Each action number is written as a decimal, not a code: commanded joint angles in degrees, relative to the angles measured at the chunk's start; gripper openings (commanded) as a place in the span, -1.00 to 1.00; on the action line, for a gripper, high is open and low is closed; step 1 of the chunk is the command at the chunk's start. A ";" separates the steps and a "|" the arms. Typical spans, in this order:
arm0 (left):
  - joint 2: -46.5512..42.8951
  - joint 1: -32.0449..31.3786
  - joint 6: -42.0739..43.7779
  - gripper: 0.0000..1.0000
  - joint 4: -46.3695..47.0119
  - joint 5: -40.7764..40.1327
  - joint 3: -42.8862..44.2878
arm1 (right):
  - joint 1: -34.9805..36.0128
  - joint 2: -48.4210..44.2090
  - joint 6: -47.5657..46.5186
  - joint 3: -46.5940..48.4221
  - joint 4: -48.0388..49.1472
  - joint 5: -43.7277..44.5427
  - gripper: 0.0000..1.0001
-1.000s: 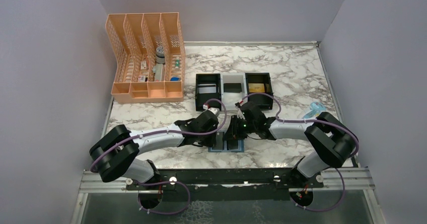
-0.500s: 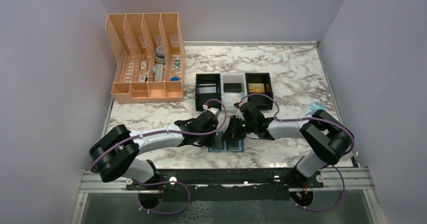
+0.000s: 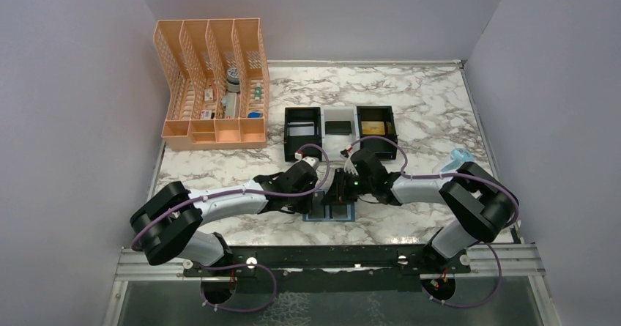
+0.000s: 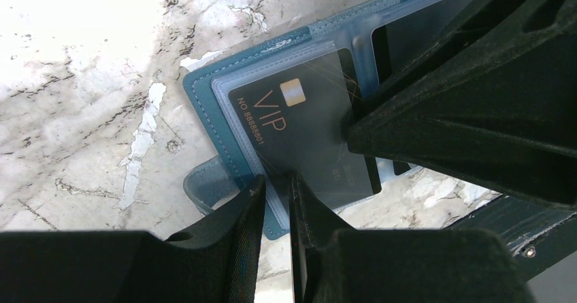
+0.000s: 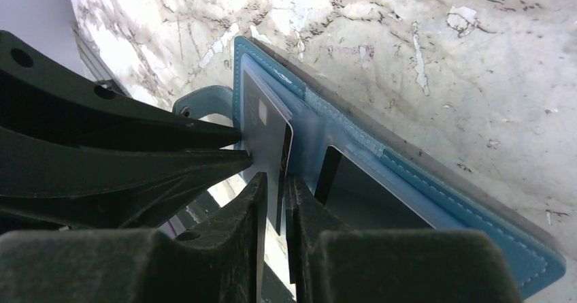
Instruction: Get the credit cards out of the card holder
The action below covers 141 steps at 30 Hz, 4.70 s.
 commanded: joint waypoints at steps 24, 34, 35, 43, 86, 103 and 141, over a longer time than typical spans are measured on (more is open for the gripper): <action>0.28 -0.21 -0.22 -0.59 -2.32 -2.02 -0.59 | -1.33 -2.52 1.54 -3.67 4.73 -5.01 -0.98; 0.13 -0.21 -0.33 -0.59 -2.45 -1.98 -0.77 | -3.77 -3.23 0.16 -4.37 4.09 -8.87 -0.97; 0.09 -0.26 -0.35 -0.59 -2.44 -1.94 -0.72 | -3.88 -3.10 0.27 -4.45 4.52 -9.29 -0.97; 0.01 -0.21 -0.13 -0.59 -2.40 -1.65 -0.48 | -4.08 -2.49 1.36 -4.52 5.28 -9.18 -0.95; -0.68 -0.23 -0.30 -0.60 -2.30 -1.71 -0.59 | -4.79 -4.16 4.95 -7.98 7.48 -6.35 -0.98; -1.29 -0.21 -0.31 -0.61 -2.26 -1.71 -0.50 | -5.42 -4.35 2.66 -7.39 8.39 -8.36 -0.61; -1.93 -0.21 -1.01 -0.64 -1.51 -1.80 -0.92 | -4.28 4.00 3.59 -4.20 10.77 -8.57 -0.83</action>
